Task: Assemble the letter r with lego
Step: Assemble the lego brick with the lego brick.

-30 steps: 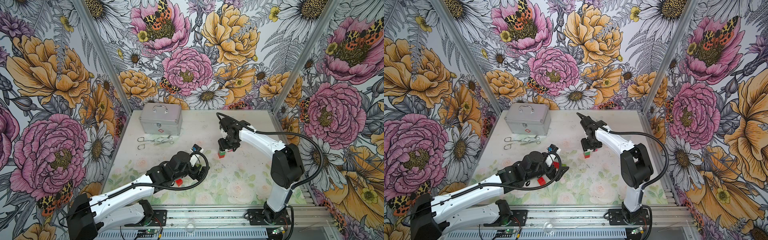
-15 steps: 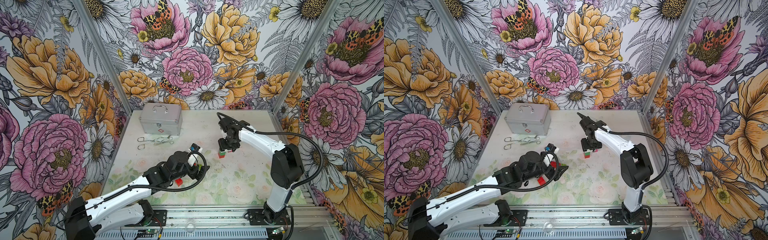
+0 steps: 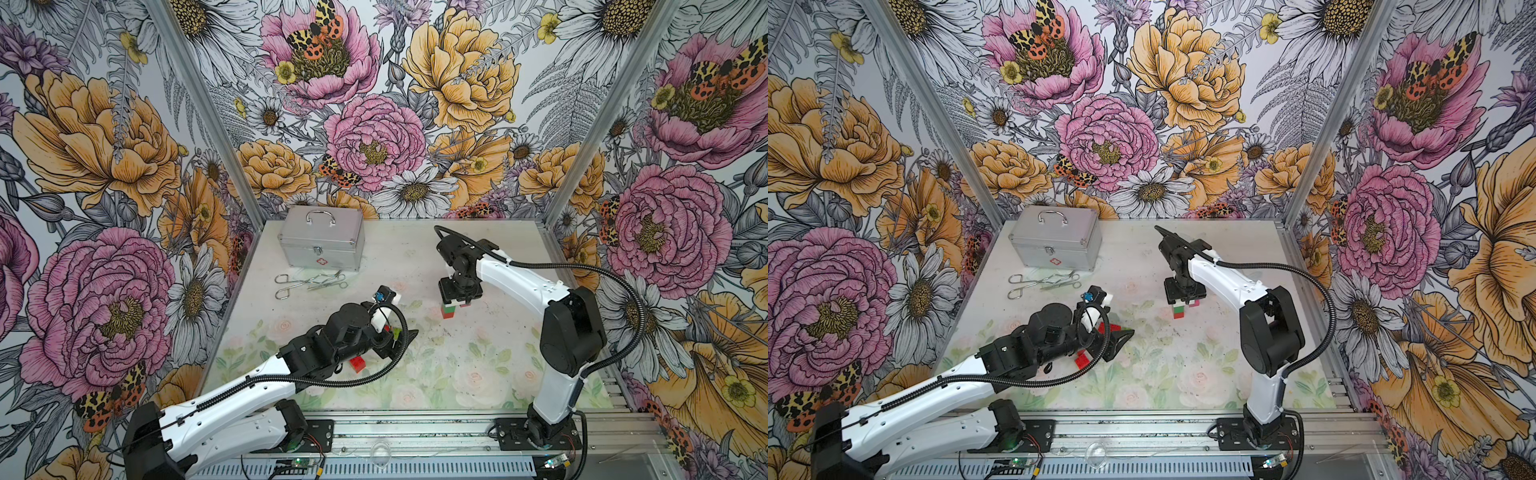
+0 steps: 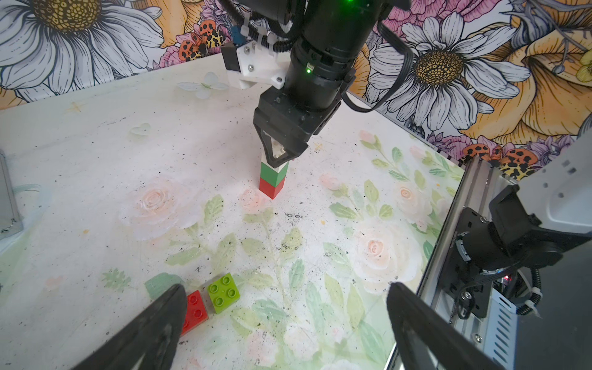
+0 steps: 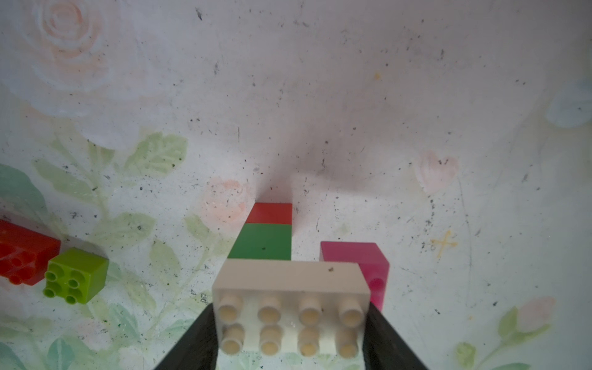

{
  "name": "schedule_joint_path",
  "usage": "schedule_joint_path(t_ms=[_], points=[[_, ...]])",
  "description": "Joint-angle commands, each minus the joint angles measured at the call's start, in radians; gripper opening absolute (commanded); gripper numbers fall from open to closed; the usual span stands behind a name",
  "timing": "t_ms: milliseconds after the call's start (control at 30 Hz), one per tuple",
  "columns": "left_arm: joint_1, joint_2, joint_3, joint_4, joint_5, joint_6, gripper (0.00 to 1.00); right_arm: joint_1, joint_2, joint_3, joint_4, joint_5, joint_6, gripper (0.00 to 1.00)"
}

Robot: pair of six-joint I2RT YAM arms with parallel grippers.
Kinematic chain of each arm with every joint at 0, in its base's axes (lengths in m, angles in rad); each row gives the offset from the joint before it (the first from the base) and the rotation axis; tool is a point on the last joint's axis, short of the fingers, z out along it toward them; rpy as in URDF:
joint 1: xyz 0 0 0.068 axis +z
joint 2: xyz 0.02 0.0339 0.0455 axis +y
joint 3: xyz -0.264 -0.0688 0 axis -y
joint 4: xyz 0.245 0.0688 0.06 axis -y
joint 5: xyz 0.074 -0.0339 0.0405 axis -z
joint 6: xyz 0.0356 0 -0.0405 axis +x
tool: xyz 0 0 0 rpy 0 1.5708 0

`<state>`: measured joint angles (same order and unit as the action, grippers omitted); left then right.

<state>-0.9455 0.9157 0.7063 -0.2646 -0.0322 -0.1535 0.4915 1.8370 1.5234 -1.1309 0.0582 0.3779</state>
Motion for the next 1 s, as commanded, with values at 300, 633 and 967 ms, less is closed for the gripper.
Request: schedule_joint_path(t_ms=[300,633,967], points=[[-0.006,-0.037,-0.016,-0.002,-0.007,-0.006,0.99,-0.004,0.030,-0.011,-0.066,0.066,0.018,0.67],[-0.008,-0.022,-0.002,-0.012,-0.025,-0.012,0.99,-0.003,0.011,-0.028,-0.041,0.072,0.025,0.72],[-0.008,0.004,0.031,-0.031,-0.026,-0.003,0.99,-0.016,-0.005,-0.011,-0.026,0.076,0.018,0.78]])
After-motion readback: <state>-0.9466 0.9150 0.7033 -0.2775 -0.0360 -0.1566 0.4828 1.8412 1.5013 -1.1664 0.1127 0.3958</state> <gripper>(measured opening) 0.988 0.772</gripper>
